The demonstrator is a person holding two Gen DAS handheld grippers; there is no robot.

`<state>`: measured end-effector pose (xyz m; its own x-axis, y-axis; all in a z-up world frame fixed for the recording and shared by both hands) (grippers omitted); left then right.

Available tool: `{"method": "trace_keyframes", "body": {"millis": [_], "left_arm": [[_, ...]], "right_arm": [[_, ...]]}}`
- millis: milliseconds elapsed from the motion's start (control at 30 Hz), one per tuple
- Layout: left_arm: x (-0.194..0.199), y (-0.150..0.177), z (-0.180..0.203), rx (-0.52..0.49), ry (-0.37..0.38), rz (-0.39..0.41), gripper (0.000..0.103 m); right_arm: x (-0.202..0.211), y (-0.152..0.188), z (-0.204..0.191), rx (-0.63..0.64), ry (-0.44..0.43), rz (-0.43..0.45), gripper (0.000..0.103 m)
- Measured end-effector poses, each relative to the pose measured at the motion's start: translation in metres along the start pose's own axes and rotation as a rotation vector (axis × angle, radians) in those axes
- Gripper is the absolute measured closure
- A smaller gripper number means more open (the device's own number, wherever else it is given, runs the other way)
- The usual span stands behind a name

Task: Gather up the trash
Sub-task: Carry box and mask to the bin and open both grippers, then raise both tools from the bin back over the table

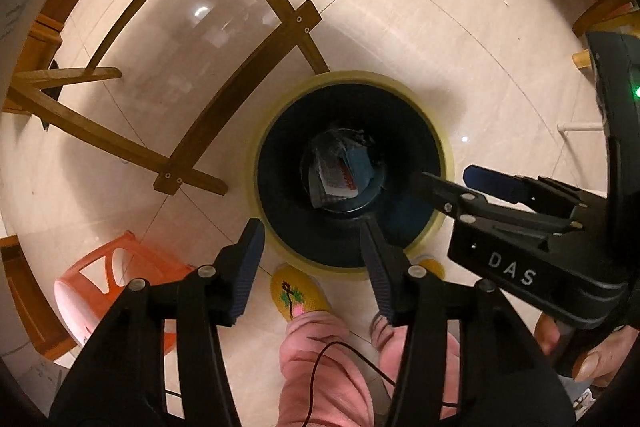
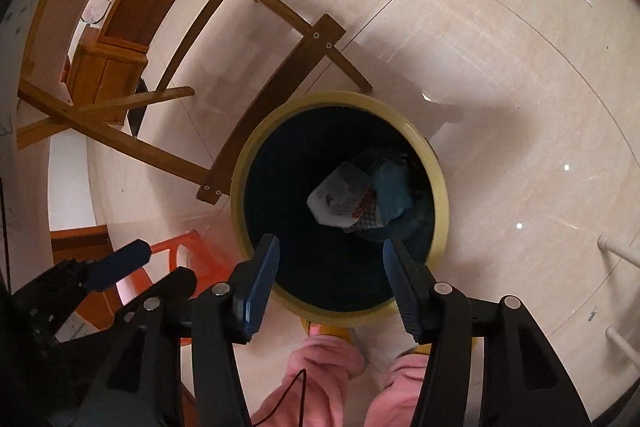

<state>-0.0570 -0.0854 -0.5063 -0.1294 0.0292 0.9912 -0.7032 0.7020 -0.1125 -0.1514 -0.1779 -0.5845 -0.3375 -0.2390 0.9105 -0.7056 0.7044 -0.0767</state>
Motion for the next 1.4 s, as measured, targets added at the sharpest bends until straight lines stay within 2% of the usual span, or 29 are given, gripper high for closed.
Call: {"method": "trace_keyframes", "body": {"millis": [167,333,467,667,733,900,1100,1200,1400], "left_arm": [[0.028,0.002,-0.001,0.002,0.003,0.027,0.056],[0.072,0.006,0.003,-0.002,0.023,0.045,0.056],[0.124,0.011,0.005,-0.004,0.04,0.065,0.056],[0.214,0.014,-0.003,0.011,0.052,0.112,0.056],[0.244,0.013,-0.008,0.021,0.055,0.137,0.056],[0.322,0.01,-0.025,0.061,0.056,0.222,0.056],[0.396,0.009,-0.044,0.123,0.047,0.318,0.056],[0.434,0.008,-0.055,0.155,0.033,0.377,0.056],[0.496,-0.001,-0.07,0.206,-0.034,0.474,0.056]], "right_arm": [[0.013,-0.002,-0.009,0.023,0.018,0.015,0.048],[0.058,0.001,-0.026,0.04,0.023,0.038,0.048],[0.101,0.002,-0.041,0.062,0.036,0.058,0.048],[0.185,0.004,-0.078,0.11,0.029,0.113,0.047],[0.218,0.003,-0.092,0.125,0.034,0.143,0.04],[0.294,0.001,-0.126,0.149,0.026,0.212,0.038],[0.38,-0.003,-0.173,0.245,-0.013,0.309,0.037],[0.418,-0.004,-0.199,0.315,-0.034,0.368,0.031],[0.492,-0.011,-0.242,0.431,-0.081,0.48,0.025]]}}
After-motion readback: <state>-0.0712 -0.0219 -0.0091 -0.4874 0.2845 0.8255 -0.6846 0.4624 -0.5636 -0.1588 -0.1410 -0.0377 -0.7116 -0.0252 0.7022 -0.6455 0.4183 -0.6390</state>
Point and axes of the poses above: each gripper's, at about its wrist camera, not at the fingertips, and x roughly against the way its jaws point, z to its right, y to its underside, the point moved 6 cm from there along -x, roughly the way its jaws point, and after that the axes turned 5 degrees about z, right-handed, at the moved point
